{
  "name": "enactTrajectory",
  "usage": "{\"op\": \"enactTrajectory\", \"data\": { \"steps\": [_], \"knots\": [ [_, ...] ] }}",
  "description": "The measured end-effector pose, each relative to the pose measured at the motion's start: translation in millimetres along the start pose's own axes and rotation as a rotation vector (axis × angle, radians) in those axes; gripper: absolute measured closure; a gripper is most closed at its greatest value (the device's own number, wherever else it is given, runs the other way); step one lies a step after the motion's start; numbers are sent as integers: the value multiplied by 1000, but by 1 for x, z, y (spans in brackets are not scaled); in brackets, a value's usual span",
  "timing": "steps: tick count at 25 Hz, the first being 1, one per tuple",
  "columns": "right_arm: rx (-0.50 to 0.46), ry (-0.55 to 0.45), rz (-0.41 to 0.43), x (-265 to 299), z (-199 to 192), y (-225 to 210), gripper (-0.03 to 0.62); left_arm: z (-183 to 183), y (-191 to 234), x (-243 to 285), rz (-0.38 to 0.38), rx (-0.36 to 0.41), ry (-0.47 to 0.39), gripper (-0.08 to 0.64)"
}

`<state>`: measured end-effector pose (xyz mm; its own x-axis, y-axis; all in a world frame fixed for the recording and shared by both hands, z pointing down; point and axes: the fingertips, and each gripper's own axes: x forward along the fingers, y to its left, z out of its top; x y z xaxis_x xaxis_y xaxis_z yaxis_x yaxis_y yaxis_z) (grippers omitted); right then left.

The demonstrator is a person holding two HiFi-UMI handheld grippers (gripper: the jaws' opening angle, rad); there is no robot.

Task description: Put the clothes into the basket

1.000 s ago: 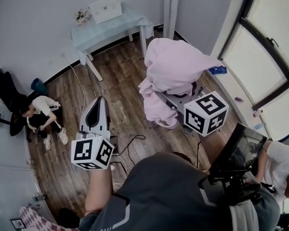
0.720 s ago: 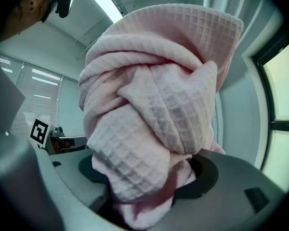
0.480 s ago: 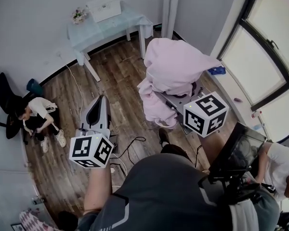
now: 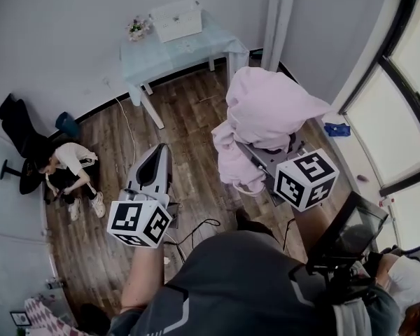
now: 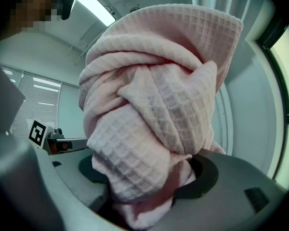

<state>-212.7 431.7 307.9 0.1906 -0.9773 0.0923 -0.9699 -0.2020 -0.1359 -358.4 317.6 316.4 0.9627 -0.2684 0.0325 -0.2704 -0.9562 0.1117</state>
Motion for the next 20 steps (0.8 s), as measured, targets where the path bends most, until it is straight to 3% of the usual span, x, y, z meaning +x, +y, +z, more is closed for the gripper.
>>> {"op": "enactTrajectory", "data": {
  "steps": [7, 13, 18, 20],
  "knots": [
    [1, -5, 51, 35, 15, -70, 235, 12, 10, 71, 131, 15, -27, 557],
    [10, -24, 76, 65, 27, -120, 235, 14, 4, 127, 112, 66, -3, 557],
    [13, -20, 107, 77, 23, -159, 235, 1, -4, 159, 137, 65, 37, 557],
    [16, -32, 131, 82, 23, -165, 235, 1, -5, 171, 139, 108, 61, 557]
  ]
}}
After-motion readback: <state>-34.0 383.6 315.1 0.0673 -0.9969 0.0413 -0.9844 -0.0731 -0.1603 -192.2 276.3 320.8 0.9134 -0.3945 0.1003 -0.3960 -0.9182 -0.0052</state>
